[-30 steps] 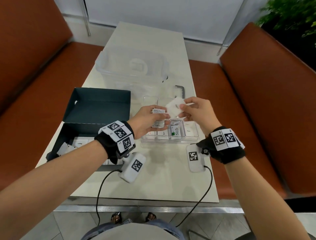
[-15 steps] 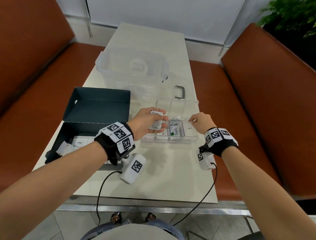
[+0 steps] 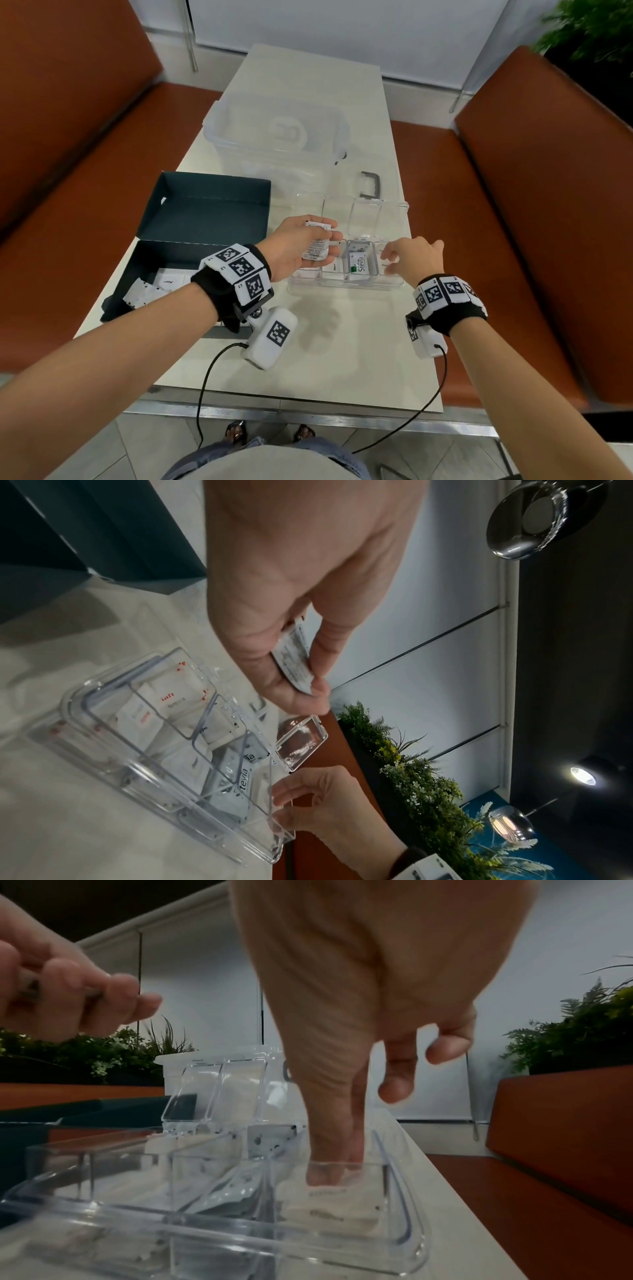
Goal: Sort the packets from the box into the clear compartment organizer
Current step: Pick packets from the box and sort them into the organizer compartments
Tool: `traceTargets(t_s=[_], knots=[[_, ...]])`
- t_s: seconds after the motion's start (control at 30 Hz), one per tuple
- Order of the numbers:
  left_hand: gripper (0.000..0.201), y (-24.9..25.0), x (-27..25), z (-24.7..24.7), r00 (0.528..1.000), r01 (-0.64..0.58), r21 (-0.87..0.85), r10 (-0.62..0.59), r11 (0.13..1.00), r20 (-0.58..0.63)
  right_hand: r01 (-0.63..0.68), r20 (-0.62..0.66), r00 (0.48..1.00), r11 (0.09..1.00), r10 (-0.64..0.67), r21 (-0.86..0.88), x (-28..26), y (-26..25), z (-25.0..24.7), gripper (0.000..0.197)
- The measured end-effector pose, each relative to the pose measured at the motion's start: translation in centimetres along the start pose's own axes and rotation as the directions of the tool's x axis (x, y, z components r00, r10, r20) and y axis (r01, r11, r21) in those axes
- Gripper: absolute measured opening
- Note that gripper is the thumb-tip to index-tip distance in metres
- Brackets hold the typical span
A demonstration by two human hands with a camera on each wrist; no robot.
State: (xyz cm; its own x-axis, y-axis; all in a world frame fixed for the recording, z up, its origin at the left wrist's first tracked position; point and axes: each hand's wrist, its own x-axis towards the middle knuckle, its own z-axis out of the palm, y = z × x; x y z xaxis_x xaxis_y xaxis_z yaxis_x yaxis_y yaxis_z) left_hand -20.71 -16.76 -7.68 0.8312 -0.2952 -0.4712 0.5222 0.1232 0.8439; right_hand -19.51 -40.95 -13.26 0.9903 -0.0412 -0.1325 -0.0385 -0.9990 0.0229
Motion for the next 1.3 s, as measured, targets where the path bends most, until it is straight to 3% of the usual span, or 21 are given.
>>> traceTargets(t_s=[0.1,0.3,0.43,0.53,0.63,0.7,0.83,0.93,1.0,1.07,1.13,1.2,1.3], knots=[[0.025,0.1,0.1,-0.1,1.000,0.003,-0.003,-0.003,1.000,-0.007,-0.030,0.089,0.996,1.000,0.029,0.003,0.1,0.0,-0.3,0.012],[0.028,0.3,0.0,0.0,1.000,0.024,-0.085,-0.024,0.996,0.001,-0.049,0.131,0.990,0.999,0.049,-0.003,0.7,-0.4,0.1,0.013],[0.045,0.2,0.1,-0.1,0.999,0.029,-0.124,-0.025,0.992,0.033,-0.036,0.132,0.991,0.999,0.035,0.008,0.3,-0.3,-0.3,0.009],[0.055,0.1,0.2,-0.3,0.998,0.017,-0.088,-0.011,0.996,0.065,-0.011,0.054,0.998,0.999,0.013,-0.038,-0.1,-0.5,-1.1,0.009],[0.055,-0.1,0.2,-0.6,0.996,-0.007,-0.115,0.017,0.993,0.087,0.009,-0.095,0.995,0.992,0.002,0.124,-0.7,-1.2,-2.6,0.017],[0.052,-0.1,0.2,-0.6,0.996,-0.043,-0.086,0.050,0.995,0.078,0.085,-0.151,0.988,0.936,-0.035,0.342,-1.1,-2.1,-3.9,0.015],[0.037,-0.2,0.5,-0.3,0.988,-0.156,0.081,0.156,0.984,0.008,0.177,-0.227,0.974,0.706,-0.023,0.686,-2.2,-4.9,-6.5,0.017],[0.021,-0.4,0.8,0.1,0.956,-0.290,0.200,0.295,0.936,0.008,0.019,-0.015,1.000,0.466,-0.012,0.885,-3.1,-6.3,-7.4,0.032],[0.026,-0.5,0.9,0.6,0.921,-0.380,0.284,0.390,0.880,0.022,-0.115,0.142,0.988,0.342,-0.054,0.933,-3.6,-6.6,-7.4,0.032],[0.034,-0.6,0.8,1.1,0.886,-0.446,0.366,0.461,0.817,0.049,-0.169,0.191,0.980,0.250,-0.063,0.953,-3.7,-6.7,-6.9,0.024],[0.035,-0.7,0.9,1.6,0.864,-0.478,0.415,0.499,0.775,0.063,-0.199,0.206,0.978,0.140,-0.041,0.970,-3.4,-6.2,-6.6,0.028],[0.028,-0.8,1.3,1.7,0.872,-0.456,0.429,0.489,0.780,0.038,-0.198,0.199,0.980,0.109,0.007,0.974,-3.0,-5.3,-6.4,0.029],[0.026,-1.2,1.7,1.6,0.895,-0.400,0.438,0.445,0.805,-0.002,-0.159,0.121,0.981,0.270,0.151,0.950,-2.1,-3.6,-5.9,0.013]])
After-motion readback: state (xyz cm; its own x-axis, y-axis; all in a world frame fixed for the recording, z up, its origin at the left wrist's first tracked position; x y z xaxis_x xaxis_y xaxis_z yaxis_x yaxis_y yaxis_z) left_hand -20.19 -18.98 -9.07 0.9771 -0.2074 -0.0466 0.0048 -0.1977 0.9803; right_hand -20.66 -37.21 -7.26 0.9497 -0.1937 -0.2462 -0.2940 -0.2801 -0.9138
